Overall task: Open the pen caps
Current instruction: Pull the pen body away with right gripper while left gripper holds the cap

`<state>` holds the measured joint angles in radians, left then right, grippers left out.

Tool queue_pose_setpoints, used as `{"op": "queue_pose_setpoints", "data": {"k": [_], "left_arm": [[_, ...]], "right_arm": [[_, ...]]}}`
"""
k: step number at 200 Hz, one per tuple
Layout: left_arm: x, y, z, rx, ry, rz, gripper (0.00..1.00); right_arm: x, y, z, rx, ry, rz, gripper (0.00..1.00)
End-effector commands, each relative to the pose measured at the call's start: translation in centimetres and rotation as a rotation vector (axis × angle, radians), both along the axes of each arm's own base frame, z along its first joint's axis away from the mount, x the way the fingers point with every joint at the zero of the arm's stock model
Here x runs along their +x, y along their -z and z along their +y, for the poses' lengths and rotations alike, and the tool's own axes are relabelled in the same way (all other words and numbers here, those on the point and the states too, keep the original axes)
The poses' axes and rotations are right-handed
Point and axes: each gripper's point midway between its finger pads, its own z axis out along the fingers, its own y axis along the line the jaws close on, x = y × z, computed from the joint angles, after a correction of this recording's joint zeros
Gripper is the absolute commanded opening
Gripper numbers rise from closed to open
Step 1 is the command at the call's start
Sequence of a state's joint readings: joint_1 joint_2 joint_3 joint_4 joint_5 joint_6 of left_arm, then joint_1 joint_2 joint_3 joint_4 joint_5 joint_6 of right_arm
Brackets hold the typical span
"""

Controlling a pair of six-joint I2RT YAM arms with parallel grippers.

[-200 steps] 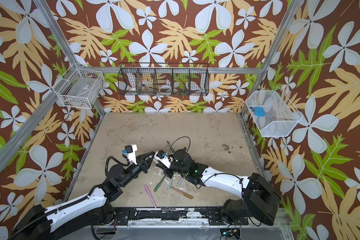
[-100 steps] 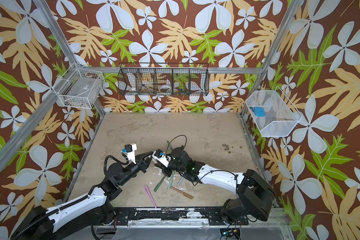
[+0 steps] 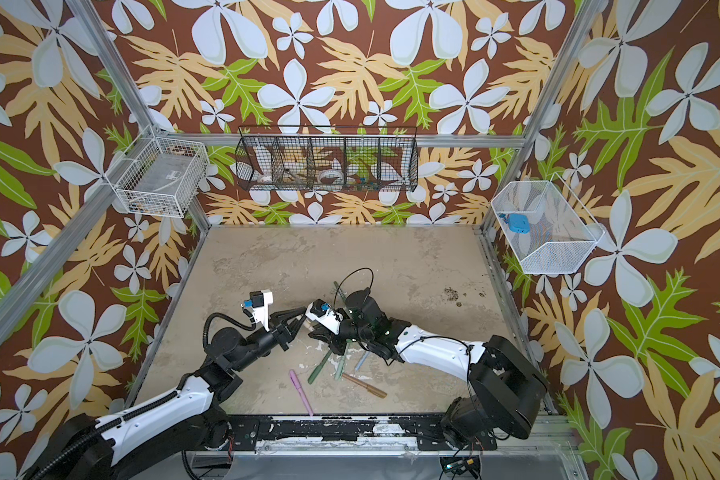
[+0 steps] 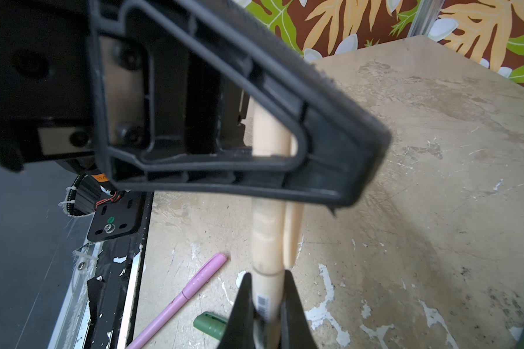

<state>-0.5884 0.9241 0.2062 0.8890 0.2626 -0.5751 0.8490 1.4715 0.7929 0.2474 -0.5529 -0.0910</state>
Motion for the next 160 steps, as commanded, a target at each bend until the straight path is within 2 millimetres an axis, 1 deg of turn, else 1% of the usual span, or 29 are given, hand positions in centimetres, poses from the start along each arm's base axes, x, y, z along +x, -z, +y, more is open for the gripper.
{"op": "queue_pose_setpoints", "data": {"k": [1,41,58,72,80,117,138,150,160], "left_arm": [[-0.8,-5.2,0.5,-0.148,0.031,-0.159,0.0],[-1.0,-5.4,0.7,-0.159,0.04,-0.168,0.0],[-0.9,-5.4,1.0,-0.161,0.016,-0.169,0.0],[-0.5,-5.2,1.5,-0.162,-0.018,-0.156,0.0],[-0.2,-5.1,1.8,-0.164,-0.04,-0.144,0.0],[0.5,-4.5,2.1,-0.157,-0.077,-0.111,0.0],[0.7,-4.3,2.3,-0.153,-0.091,-0.106,0.0],[0.7,-4.3,2.4,-0.152,-0.098,-0.105,0.0],[0.8,-4.3,2.6,-0.15,-0.105,-0.108,0.0]], "right_arm": [[-2.8,3.1,-1.1,-0.099,-0.093,0.123,0.0],[-3.0,3.3,-1.2,-0.085,-0.111,0.154,0.0],[-2.4,3.5,-1.2,-0.088,-0.079,0.148,0.0],[-1.5,3.7,-1.4,-0.101,-0.025,0.123,0.0],[-0.8,4.0,-1.6,-0.118,0.026,0.091,0.0],[0.4,4.0,-1.5,-0.125,0.148,-0.005,0.0],[1.2,4.2,-1.8,-0.174,0.24,-0.096,0.0],[1.7,4.1,-2.1,-0.203,0.297,-0.149,0.0],[1.9,3.7,-2.2,-0.21,0.335,-0.19,0.0]]}}
